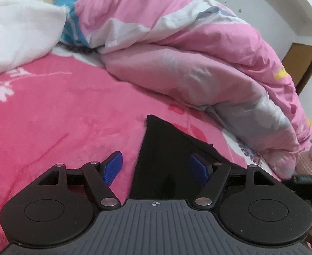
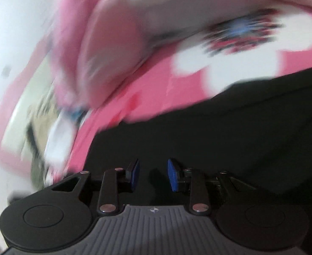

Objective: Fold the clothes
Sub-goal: 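Open the right gripper and lift it away from the black shirt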

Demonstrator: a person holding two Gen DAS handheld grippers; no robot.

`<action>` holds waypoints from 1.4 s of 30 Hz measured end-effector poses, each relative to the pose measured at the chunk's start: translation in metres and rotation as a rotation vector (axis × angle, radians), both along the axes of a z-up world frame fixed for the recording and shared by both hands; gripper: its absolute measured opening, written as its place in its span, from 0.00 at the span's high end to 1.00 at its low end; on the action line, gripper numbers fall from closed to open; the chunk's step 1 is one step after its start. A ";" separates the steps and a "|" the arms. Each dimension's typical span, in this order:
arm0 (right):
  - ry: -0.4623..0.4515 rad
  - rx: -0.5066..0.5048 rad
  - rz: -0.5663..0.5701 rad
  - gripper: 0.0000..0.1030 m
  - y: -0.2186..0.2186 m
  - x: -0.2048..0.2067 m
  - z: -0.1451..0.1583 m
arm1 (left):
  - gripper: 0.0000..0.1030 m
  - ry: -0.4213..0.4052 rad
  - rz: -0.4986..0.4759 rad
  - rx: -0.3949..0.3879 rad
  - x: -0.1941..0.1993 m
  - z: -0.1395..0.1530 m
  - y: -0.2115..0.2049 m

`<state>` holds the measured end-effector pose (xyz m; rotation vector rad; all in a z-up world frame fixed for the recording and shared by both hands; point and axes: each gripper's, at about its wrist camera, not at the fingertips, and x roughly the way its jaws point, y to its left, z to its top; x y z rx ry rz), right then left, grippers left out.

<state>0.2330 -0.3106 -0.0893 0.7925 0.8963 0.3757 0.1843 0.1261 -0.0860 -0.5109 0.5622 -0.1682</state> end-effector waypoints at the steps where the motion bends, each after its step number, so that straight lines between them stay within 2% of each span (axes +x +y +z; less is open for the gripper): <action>1: -0.014 0.007 -0.054 0.72 -0.016 0.005 -0.002 | 0.32 0.000 0.001 0.000 0.000 -0.001 0.000; 4: -0.058 -0.017 -0.226 0.72 -0.053 0.018 0.002 | 0.31 -0.007 0.000 0.014 0.000 -0.001 -0.002; 6: -0.065 -0.027 -0.313 0.71 -0.072 0.016 0.011 | 0.31 -0.007 0.000 0.010 -0.001 -0.001 -0.001; 7: -0.081 -0.028 -0.317 0.71 -0.076 0.012 0.017 | 0.31 -0.007 0.000 0.007 -0.001 -0.001 -0.001; 10: -0.139 -0.043 -0.141 0.70 -0.056 -0.012 0.035 | 0.28 -0.005 -0.004 0.004 -0.001 -0.001 -0.001; 13: -0.124 -0.045 0.136 0.69 -0.022 -0.033 0.038 | 0.26 -0.004 -0.011 0.010 0.000 0.000 -0.003; 15: -0.113 -0.107 0.290 0.69 0.012 -0.029 0.035 | 0.24 -0.005 -0.014 0.010 0.000 0.000 -0.003; 19: -0.093 -0.161 0.296 0.73 0.022 -0.011 0.022 | 0.17 -0.012 -0.028 0.008 0.000 -0.001 -0.004; 23: -0.076 -0.142 0.083 0.74 0.003 0.029 0.015 | 0.12 -0.020 -0.040 0.004 0.000 -0.001 -0.005; 25: -0.093 -0.151 0.039 0.72 0.000 0.033 0.026 | 0.10 -0.020 -0.041 -0.003 0.000 -0.001 -0.004; 27: -0.152 -0.177 0.136 0.71 0.010 0.024 0.040 | 0.09 -0.019 -0.040 -0.004 0.000 0.000 -0.003; 30: -0.203 -0.155 0.389 0.71 0.040 0.005 0.044 | 0.05 -0.018 -0.041 0.003 0.000 0.001 -0.005; 32: -0.185 -0.176 0.528 0.71 0.061 -0.001 0.035 | 0.05 -0.019 -0.042 0.004 -0.001 0.001 -0.004; 33: -0.151 -0.211 0.559 0.71 0.072 0.004 0.025 | 0.05 -0.020 -0.042 0.003 0.000 0.000 -0.004; 35: -0.126 -0.168 0.523 0.76 0.077 0.027 0.010 | 0.04 -0.022 -0.042 0.001 0.000 0.000 -0.003; 37: -0.119 -0.124 0.399 0.76 0.069 0.051 0.005 | 0.04 -0.024 -0.043 0.001 -0.001 -0.001 -0.003; 40: -0.110 -0.149 0.217 0.76 0.055 0.079 0.007 | 0.04 -0.026 -0.042 -0.002 -0.001 -0.001 -0.003; 42: -0.106 -0.152 0.208 0.75 0.053 0.082 0.016 | 0.04 -0.026 -0.041 -0.008 -0.001 0.000 -0.002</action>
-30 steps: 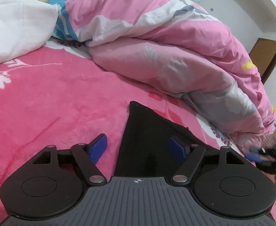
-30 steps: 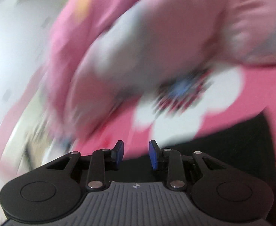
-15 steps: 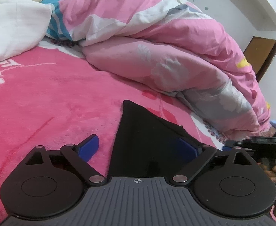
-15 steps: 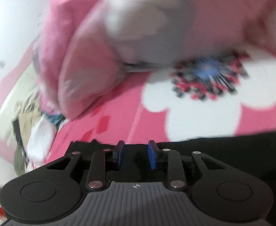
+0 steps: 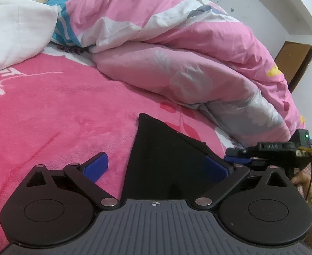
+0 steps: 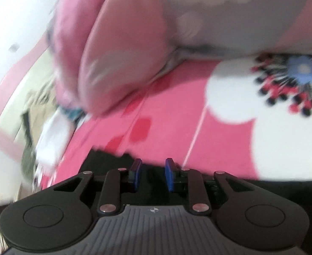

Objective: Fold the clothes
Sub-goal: 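Open the right gripper and lift it away from the black shirt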

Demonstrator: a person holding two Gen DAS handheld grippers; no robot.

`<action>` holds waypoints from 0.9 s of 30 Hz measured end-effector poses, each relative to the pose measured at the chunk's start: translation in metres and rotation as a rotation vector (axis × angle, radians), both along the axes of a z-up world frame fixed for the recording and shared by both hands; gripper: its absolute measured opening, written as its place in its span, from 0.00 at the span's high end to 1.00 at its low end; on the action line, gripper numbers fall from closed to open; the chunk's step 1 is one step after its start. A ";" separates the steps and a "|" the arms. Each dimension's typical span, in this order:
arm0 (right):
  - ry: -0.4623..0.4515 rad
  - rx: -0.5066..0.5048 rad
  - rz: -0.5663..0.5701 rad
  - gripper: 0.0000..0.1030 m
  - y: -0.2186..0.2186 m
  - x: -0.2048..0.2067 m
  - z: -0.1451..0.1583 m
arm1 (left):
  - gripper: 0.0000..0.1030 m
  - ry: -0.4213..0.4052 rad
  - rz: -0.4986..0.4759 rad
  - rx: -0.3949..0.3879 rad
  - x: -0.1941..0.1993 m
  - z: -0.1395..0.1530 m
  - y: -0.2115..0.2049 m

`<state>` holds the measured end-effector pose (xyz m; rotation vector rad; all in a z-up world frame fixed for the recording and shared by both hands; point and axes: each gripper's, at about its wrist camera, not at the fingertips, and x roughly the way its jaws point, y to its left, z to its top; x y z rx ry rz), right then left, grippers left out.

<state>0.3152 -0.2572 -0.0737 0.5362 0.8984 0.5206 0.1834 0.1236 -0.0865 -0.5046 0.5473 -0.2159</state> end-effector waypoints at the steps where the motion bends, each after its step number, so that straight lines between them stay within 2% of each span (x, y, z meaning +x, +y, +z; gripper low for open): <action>1: -0.006 0.004 0.029 0.74 0.001 -0.004 0.004 | 0.04 0.001 0.001 -0.002 0.000 0.000 0.000; 5: -0.036 0.012 0.270 0.73 0.031 -0.032 0.012 | 0.04 0.005 0.004 -0.004 0.000 0.001 0.001; 7: -0.025 -0.025 0.329 0.73 0.050 -0.032 0.005 | 0.04 0.006 0.005 -0.003 0.000 0.002 0.001; 8: -0.013 -0.042 0.321 0.74 0.059 -0.024 -0.002 | 0.04 0.006 0.005 -0.002 0.000 0.002 0.001; 10: 0.002 -0.012 0.270 0.77 0.063 -0.002 -0.013 | 0.04 0.004 0.005 0.000 0.000 0.001 0.000; 11: 0.004 0.012 0.209 0.77 0.061 0.011 -0.015 | 0.04 0.004 0.005 0.001 0.000 0.001 0.000; 15: 0.014 0.043 -0.124 0.77 0.028 0.036 -0.011 | 0.04 0.003 0.004 -0.005 0.000 0.001 0.001; 19: -0.025 0.176 -0.188 0.77 -0.016 -0.013 0.003 | 0.04 0.005 0.003 -0.009 0.000 0.001 0.002; 23: 0.003 0.254 -0.223 0.76 -0.052 -0.088 -0.006 | 0.04 0.005 0.004 -0.008 0.000 0.001 0.002; 25: 0.049 0.279 -0.325 0.76 -0.085 -0.116 -0.019 | 0.04 0.004 0.004 -0.005 0.000 0.001 0.001; 27: 0.077 0.329 -0.446 0.82 -0.121 -0.137 -0.032 | 0.03 0.002 0.005 -0.002 -0.001 0.000 0.001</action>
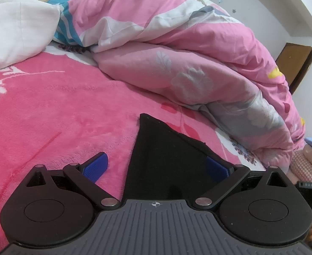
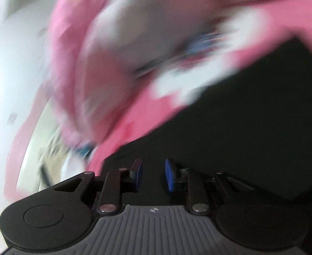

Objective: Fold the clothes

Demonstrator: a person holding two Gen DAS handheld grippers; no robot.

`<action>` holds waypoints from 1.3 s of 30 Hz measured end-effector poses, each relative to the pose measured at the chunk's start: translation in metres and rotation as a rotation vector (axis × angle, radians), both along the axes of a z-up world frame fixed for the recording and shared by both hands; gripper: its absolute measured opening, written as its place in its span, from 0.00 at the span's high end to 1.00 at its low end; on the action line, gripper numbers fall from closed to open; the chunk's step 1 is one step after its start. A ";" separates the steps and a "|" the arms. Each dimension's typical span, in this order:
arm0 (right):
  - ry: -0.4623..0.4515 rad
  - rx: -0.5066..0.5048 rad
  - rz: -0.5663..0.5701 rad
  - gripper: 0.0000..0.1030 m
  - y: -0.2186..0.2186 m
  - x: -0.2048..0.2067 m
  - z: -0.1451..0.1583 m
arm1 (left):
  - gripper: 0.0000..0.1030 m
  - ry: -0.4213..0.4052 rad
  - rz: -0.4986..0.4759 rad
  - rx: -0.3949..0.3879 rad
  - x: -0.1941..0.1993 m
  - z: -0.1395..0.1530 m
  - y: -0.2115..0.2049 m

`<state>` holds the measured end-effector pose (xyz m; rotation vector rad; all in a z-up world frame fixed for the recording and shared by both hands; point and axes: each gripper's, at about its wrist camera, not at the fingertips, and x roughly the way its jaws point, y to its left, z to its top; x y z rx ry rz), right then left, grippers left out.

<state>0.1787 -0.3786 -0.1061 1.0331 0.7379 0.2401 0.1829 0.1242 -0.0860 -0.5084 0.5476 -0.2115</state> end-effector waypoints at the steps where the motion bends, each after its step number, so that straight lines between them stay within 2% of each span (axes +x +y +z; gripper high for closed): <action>1: -0.005 0.046 -0.070 0.83 -0.020 -0.006 -0.006 | 0.03 -0.001 0.000 0.000 0.000 0.000 0.000; 4: 0.005 0.008 -0.315 0.80 -0.071 -0.021 -0.002 | 0.03 -0.004 0.002 -0.003 0.000 -0.001 0.000; 7: 0.058 0.088 -0.550 0.79 -0.114 -0.043 -0.009 | 0.03 -0.005 0.002 -0.003 0.000 -0.001 0.000; 9: 0.032 0.114 -0.636 0.78 -0.122 -0.067 -0.003 | 0.02 -0.005 0.001 -0.002 0.000 -0.001 0.000; 11: -0.009 0.085 -0.576 0.77 -0.104 -0.076 0.009 | 0.02 -0.006 0.000 0.000 0.000 -0.001 0.000; 16: -0.014 0.020 -0.226 0.76 -0.029 -0.057 0.026 | 0.02 -0.006 -0.001 -0.001 0.001 -0.001 0.000; 20: 0.013 -0.140 -0.080 0.76 0.012 -0.024 0.030 | 0.02 -0.010 -0.002 -0.008 0.001 -0.001 0.001; 22: 0.062 -0.265 -0.103 0.77 0.012 -0.024 0.029 | 0.02 -0.010 -0.003 -0.013 0.000 -0.001 0.002; 23: 0.074 -0.287 -0.123 0.81 0.008 -0.029 0.028 | 0.02 -0.010 -0.003 -0.014 0.000 -0.001 0.002; 26: 0.089 -0.274 -0.190 0.84 -0.017 -0.061 0.029 | 0.02 -0.009 -0.004 -0.019 0.001 -0.001 0.003; 27: 0.100 -0.303 -0.212 0.84 -0.024 -0.075 0.031 | 0.02 -0.009 -0.005 -0.020 0.001 -0.001 0.003; 31: 0.126 -0.612 -0.229 0.81 -0.015 -0.096 0.060 | 0.01 -0.008 -0.005 -0.018 0.001 -0.001 0.002; 35: 0.004 -0.878 -0.089 0.81 0.039 -0.067 0.081 | 0.01 -0.010 -0.005 -0.015 0.001 -0.001 0.002; 37: -0.072 -1.000 0.015 0.81 0.077 -0.050 0.078 | 0.01 -0.011 -0.005 -0.017 0.001 -0.001 0.003; 39: -0.110 -1.078 0.094 0.81 0.102 -0.045 0.066 | 0.02 -0.012 -0.006 -0.021 0.000 -0.001 0.003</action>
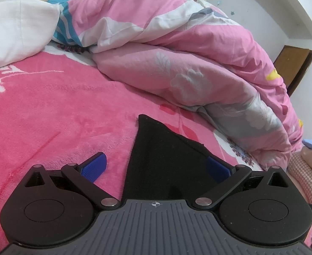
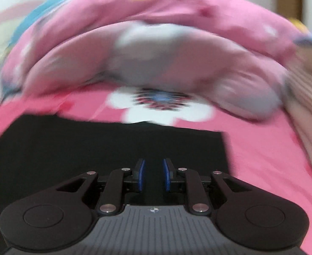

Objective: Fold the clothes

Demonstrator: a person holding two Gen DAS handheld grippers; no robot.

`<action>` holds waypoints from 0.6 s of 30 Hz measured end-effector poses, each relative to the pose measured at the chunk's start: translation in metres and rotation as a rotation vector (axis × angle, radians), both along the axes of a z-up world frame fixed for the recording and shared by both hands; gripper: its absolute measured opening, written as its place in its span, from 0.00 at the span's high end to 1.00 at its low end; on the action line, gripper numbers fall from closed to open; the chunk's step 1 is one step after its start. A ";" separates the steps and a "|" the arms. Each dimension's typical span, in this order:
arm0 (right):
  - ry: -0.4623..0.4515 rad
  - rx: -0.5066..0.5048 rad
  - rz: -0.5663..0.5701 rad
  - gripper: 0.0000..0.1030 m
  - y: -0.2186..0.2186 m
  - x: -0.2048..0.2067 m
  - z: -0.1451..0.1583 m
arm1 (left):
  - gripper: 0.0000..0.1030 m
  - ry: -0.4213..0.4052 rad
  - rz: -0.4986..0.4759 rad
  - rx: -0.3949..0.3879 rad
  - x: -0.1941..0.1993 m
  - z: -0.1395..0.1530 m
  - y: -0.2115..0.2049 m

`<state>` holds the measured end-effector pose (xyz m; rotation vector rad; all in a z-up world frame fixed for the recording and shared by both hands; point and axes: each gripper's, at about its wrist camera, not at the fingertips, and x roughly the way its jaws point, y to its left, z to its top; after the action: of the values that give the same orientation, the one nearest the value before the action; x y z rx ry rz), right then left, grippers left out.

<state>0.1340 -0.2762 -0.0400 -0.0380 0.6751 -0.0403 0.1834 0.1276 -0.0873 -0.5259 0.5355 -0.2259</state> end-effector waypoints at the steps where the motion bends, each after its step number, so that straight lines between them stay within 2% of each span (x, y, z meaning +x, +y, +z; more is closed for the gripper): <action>1: 0.009 -0.026 0.012 0.81 0.004 -0.001 -0.009 | 0.01 0.000 0.000 -0.002 0.000 0.000 0.000; 4: -0.013 -0.044 -0.033 0.79 -0.011 -0.035 -0.020 | 0.01 0.000 0.000 -0.003 0.000 0.000 0.000; 6: -0.032 -0.028 -0.079 0.77 -0.030 -0.071 -0.015 | 0.01 0.001 0.001 -0.002 0.000 0.000 0.000; 7: -0.026 -0.027 -0.111 0.73 -0.039 -0.086 -0.013 | 0.01 0.001 0.001 -0.001 0.000 0.000 0.000; 10: -0.017 -0.010 -0.169 0.72 -0.052 -0.114 -0.003 | 0.01 0.001 0.001 0.002 0.000 0.001 0.000; 12: -0.069 0.031 -0.102 0.72 -0.041 -0.119 0.008 | 0.01 -0.001 0.001 0.004 0.000 0.000 0.000; 15: -0.106 0.071 0.096 0.74 -0.002 -0.106 0.012 | 0.01 -0.004 0.000 0.005 -0.001 0.000 0.000; 18: -0.058 0.001 0.203 0.75 0.027 -0.098 -0.004 | 0.01 -0.009 0.000 -0.003 -0.001 -0.001 0.001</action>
<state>0.0361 -0.2497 -0.0440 -0.1042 0.6108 0.1538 0.1821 0.1283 -0.0885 -0.5276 0.5267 -0.2294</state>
